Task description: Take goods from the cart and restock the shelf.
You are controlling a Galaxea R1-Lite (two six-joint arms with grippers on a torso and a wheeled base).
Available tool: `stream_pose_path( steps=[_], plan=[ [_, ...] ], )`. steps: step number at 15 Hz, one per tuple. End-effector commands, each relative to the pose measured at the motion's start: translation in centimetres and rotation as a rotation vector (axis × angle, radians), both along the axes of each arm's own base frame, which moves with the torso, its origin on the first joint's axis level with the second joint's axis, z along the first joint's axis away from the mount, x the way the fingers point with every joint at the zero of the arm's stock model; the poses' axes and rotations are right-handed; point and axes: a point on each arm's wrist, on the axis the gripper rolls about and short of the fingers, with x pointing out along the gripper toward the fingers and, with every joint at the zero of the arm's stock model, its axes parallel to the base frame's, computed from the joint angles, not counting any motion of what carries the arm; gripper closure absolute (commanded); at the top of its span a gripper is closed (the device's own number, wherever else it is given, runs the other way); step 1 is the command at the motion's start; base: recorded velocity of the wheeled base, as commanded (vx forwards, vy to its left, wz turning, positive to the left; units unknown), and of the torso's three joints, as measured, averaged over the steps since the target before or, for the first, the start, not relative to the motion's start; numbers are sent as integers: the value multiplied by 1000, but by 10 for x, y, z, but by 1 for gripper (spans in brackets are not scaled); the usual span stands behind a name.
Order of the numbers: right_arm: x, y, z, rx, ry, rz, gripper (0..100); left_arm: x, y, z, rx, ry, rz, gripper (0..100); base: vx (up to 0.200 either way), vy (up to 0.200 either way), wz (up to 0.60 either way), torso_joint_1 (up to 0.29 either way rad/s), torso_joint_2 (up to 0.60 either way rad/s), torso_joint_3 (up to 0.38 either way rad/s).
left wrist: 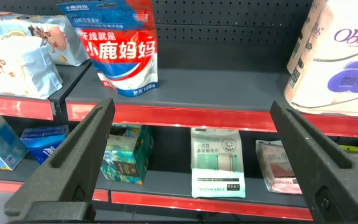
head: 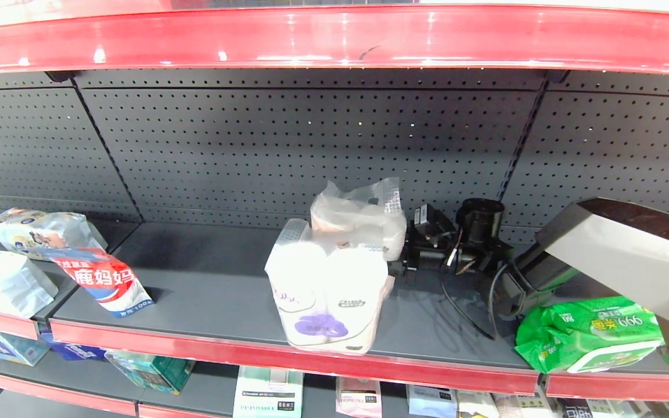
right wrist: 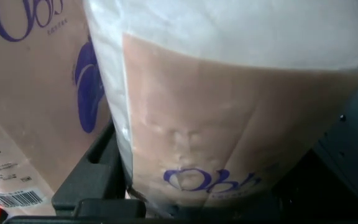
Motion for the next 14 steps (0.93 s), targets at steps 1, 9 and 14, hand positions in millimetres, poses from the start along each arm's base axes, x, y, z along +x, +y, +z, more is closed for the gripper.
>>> stream_pose_path(
  steps=[1,9,14],
  plan=[
    [0,0,1,1,-3,1,100,0,0,0,0,1,0,0,0,0,0,0,0,0],
    [-2,4,6,10,-2,14,100,0,0,0,0,1,0,0,0,0,0,0,0,0],
    [0,1,6,10,-6,-11,100,0,0,0,0,1,0,0,0,0,0,0,0,0]
  ],
)
